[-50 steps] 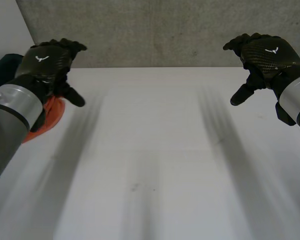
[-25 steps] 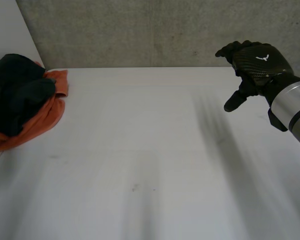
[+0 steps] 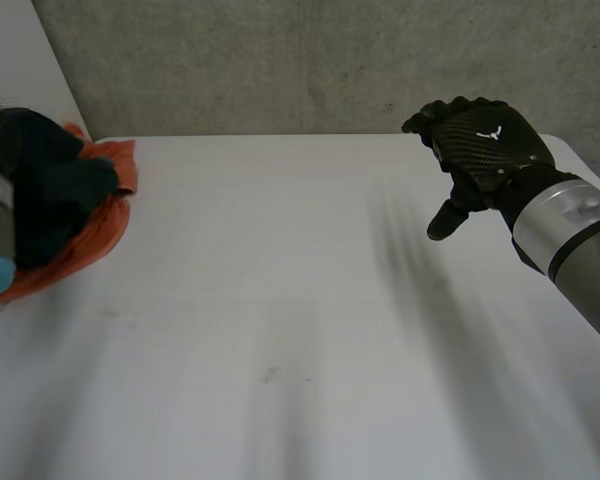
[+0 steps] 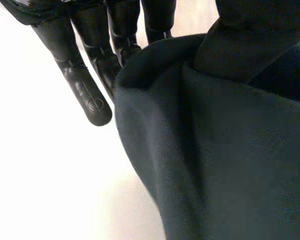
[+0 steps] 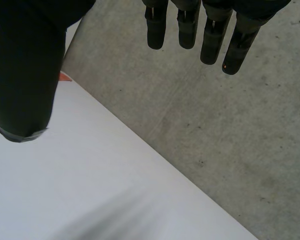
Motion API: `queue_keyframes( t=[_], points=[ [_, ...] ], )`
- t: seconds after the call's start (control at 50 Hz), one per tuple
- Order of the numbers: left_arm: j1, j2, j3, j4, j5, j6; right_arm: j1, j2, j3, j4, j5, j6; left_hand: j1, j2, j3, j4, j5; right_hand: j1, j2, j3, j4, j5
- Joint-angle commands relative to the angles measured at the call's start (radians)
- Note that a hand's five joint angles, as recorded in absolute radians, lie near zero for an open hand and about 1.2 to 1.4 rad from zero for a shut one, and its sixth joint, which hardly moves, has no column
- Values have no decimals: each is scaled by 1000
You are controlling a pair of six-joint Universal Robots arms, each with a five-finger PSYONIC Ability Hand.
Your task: Fold the laundry.
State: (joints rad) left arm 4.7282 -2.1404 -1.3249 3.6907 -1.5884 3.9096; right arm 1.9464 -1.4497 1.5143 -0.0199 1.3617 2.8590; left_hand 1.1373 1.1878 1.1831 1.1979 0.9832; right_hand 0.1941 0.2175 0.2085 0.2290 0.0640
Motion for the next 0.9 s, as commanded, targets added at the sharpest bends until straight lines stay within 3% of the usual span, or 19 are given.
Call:
queue_keyframes(
  t=[0.02,0.16,0.26,0.28,0.3,0.32,0.34,0.42,0.58,0.72,0.8,0.9],
  points=[
    [-282,261,-126,-12,5,-304,-12,-6,-9,0,2,3,259,208,213,198,239,-20,-43,-34,-54,-64],
    [-535,292,-180,-61,57,-561,-17,-23,-14,-3,20,6,259,208,213,198,239,-20,-43,-34,-54,-64],
    [-743,169,-175,-92,211,-726,-18,-37,-26,-2,33,6,259,208,213,198,239,-20,-43,-34,-54,-64],
    [-753,159,-175,-98,234,-746,-18,-37,-28,-2,33,6,-28,-79,-74,-89,-49,-20,-43,-34,-54,-64],
    [-755,151,-175,-103,248,-754,-20,-37,-29,-2,33,6,-290,-340,-336,-351,-310,-20,-43,-34,-54,-64],
    [-758,137,-168,-113,269,-766,-21,-37,-29,-3,33,6,-923,-974,-969,-984,-944,-20,-43,-34,-54,-64],
    [-757,135,-165,-115,272,-767,-24,-37,-29,-2,33,6,-963,-1013,-1009,-1023,-983,-20,-43,-34,-54,-64],
    [-737,143,-142,-127,246,-765,-43,-37,-32,0,33,3,-963,-1013,-1009,-1023,-983,-20,-43,-34,-54,-64],
    [-583,234,-154,-190,202,-742,-43,-35,-57,24,19,-9,-963,-1013,-1009,-1023,-983,-20,-43,-34,-54,-64],
    [-481,321,-198,-340,205,-695,-37,-24,-126,254,-1,-145,-963,-1013,-1009,-1023,-983,-20,-43,-34,-54,-64],
    [-415,318,-221,-458,212,-604,-30,-11,-132,397,-18,-248,-959,-1010,-1005,-1020,-980,-20,-43,-34,-54,-64],
    [-398,294,-232,-563,226,-449,-30,41,-109,449,-46,-294,-953,-1004,-999,-1014,-974,-20,-43,-34,-54,-64]
  ],
)
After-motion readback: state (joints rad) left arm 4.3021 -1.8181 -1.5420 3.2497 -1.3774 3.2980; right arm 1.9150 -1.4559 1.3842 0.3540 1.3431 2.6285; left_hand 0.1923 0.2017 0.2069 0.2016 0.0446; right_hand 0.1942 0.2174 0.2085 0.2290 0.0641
